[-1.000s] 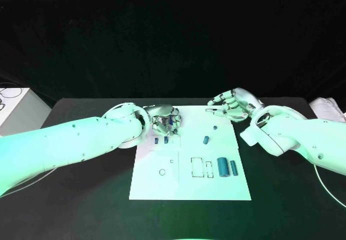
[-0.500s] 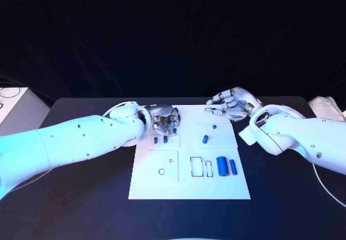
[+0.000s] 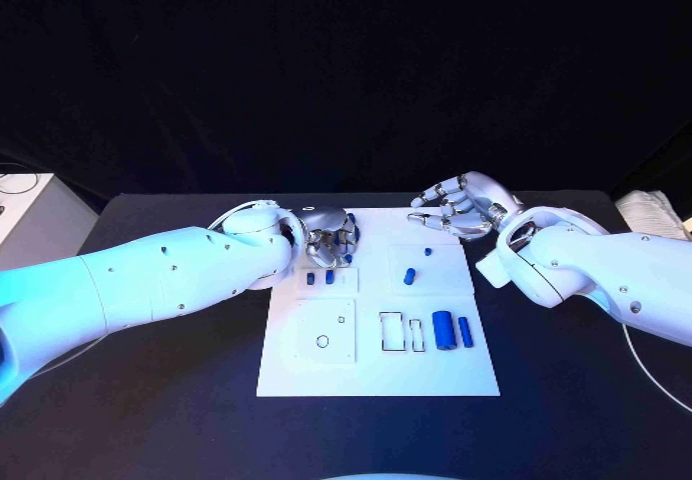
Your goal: Assemble the parts on the task board
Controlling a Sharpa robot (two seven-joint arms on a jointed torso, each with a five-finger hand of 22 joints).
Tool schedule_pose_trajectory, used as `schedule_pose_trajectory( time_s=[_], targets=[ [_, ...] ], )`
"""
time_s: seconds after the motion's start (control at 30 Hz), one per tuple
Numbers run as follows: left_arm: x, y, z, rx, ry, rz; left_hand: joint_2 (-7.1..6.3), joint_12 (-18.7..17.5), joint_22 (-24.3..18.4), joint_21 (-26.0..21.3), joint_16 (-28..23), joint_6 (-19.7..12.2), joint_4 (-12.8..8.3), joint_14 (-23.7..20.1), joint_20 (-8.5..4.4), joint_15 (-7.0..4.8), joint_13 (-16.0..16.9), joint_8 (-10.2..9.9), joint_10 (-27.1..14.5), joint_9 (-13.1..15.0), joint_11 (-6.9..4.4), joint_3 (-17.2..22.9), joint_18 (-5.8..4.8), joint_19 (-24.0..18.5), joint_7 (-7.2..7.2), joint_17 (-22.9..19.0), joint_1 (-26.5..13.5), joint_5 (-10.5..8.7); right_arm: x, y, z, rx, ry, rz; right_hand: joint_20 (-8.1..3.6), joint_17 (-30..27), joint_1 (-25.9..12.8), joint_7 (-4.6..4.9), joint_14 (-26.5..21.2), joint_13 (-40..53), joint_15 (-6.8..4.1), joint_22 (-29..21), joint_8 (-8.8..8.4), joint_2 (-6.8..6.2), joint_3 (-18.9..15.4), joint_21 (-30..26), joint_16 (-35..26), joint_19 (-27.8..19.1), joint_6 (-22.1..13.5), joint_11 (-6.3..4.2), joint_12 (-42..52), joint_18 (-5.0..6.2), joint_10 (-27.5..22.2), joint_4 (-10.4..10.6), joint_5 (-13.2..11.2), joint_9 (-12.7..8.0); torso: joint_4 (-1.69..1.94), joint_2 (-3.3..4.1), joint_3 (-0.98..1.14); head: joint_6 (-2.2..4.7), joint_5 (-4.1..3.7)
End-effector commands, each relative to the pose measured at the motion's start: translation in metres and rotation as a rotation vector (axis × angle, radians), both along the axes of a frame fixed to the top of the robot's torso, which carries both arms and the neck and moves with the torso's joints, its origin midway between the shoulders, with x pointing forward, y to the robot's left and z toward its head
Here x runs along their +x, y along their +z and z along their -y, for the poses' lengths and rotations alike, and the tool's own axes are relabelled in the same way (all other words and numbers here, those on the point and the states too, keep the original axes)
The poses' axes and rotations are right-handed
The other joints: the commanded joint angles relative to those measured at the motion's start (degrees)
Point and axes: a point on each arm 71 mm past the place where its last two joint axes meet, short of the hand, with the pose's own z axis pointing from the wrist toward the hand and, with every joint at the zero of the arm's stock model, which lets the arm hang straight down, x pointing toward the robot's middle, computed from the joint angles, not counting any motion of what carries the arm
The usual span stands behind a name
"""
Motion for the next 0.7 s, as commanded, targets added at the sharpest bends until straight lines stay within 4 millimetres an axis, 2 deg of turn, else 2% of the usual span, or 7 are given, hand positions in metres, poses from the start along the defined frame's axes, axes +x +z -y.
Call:
schedule_pose_trajectory(
  time_s=[0.03,0.27,0.7],
  targets=[
    [-0.0004,-0.0017,0.0024,0.017,-0.011,-0.015,0.56,-0.7,0.4,0.6,0.7,1.0,-0.2,0.7,-0.26,-0.09,-0.6,-0.7,1.0,-0.3,-0.02,0.8,0.82,0.1,-0.13,0.2,0.0,-0.16,-0.0007,0.0005,-0.0015,0.001,0.013,0.006,-0.03,2.1,-0.1,0.04,2.7,0.1,0.04,6.8,0.28,0.26,0.3,0.1,-0.2,-0.2,-0.2,-0.01,-0.1,0.87,-0.2,0.0,0.2,0.1,0.07,-0.08,-0.01,-0.15,-0.07],
    [0.0009,-0.0023,0.0038,0.017,-0.009,-0.021,0.85,-1.8,1.0,1.4,1.6,2.0,-0.6,1.7,-0.43,-0.25,-1.5,-1.7,2.0,-0.7,-0.19,1.8,0.82,0.1,-0.12,0.7,-0.4,-0.18,-0.0008,0.0004,-0.0019,0.0,0.015,0.004,-0.04,2.3,-0.1,0.04,2.8,0.1,0.03,6.8,0.3,0.26,0.3,0.2,-0.1,-0.1,-0.2,-0.02,-0.1,0.85,-0.1,0.0,0.3,0.1,0.09,-0.11,0.01,-0.17,-0.1],
    [-0.0008,-0.0062,0.0085,0.018,-0.024,-0.051,0.28,-3.2,1.6,2.0,2.5,2.5,-1.2,2.3,-0.45,-0.19,-2.5,-2.9,2.5,-1.0,-0.08,2.1,0.78,0.0,-0.09,0.8,-1.1,-0.28,-0.0013,0.0004,-0.0021,-0.002,0.017,0.003,-0.04,2.3,-0.1,0.04,2.8,0.2,0.03,6.9,0.31,0.26,0.3,0.3,-0.1,-0.1,-0.2,-0.02,0.0,0.82,0.0,0.0,0.3,0.1,0.09,-0.11,0.06,-0.27,-0.2]
  ],
)
